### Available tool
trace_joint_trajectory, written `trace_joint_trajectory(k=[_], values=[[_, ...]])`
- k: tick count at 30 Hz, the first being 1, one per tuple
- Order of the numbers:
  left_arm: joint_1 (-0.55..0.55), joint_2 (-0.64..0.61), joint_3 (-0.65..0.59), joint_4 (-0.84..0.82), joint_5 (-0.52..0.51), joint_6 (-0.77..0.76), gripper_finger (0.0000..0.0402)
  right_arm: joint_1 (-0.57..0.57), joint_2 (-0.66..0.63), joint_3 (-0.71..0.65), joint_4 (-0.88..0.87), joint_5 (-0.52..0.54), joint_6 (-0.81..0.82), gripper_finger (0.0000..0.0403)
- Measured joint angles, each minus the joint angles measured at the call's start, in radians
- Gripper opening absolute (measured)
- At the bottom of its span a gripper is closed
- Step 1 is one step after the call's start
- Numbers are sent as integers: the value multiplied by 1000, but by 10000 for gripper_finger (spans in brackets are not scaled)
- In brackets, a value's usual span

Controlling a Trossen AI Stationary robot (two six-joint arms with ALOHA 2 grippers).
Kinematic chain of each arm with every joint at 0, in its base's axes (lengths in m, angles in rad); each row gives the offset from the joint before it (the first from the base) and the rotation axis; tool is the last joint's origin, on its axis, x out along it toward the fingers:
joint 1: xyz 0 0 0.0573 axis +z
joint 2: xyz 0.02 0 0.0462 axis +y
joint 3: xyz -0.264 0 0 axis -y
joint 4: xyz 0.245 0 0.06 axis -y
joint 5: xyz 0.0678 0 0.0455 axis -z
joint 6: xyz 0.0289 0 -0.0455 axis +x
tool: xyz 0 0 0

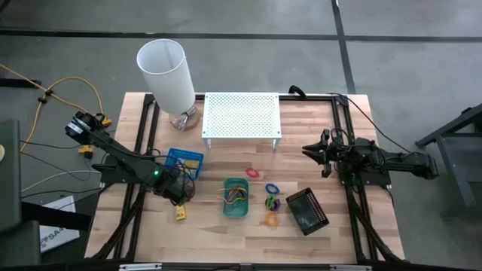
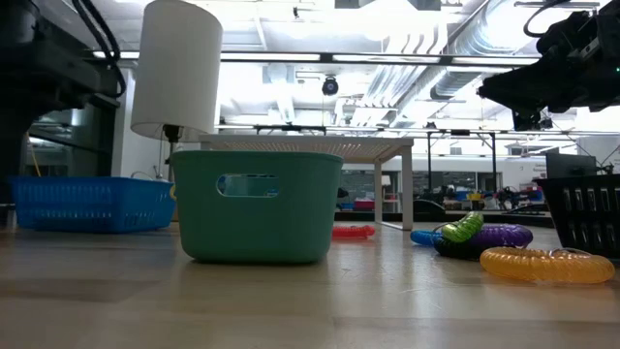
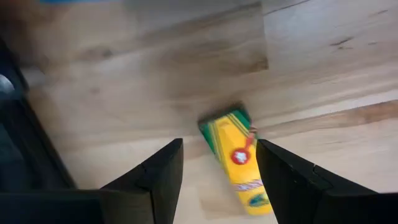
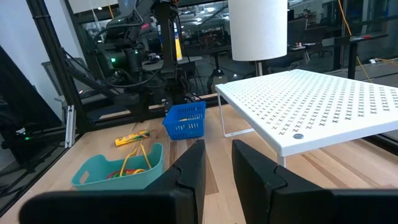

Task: Pick & Place Office Desk Supplies
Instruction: Put the yellow crayon box into the blue bin

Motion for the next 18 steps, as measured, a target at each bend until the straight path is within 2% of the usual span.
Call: trace_joint_trajectory(k=[6,12,18], values=[[-38,1,0,97,-4,-176,195,0,0,0,0,0,0,66],[-119,49,0,148,-23,-380,195,0,0,0,0,0,0,66],[-183,101,0,203,-96,-508,195,0,0,0,0,0,0,66]])
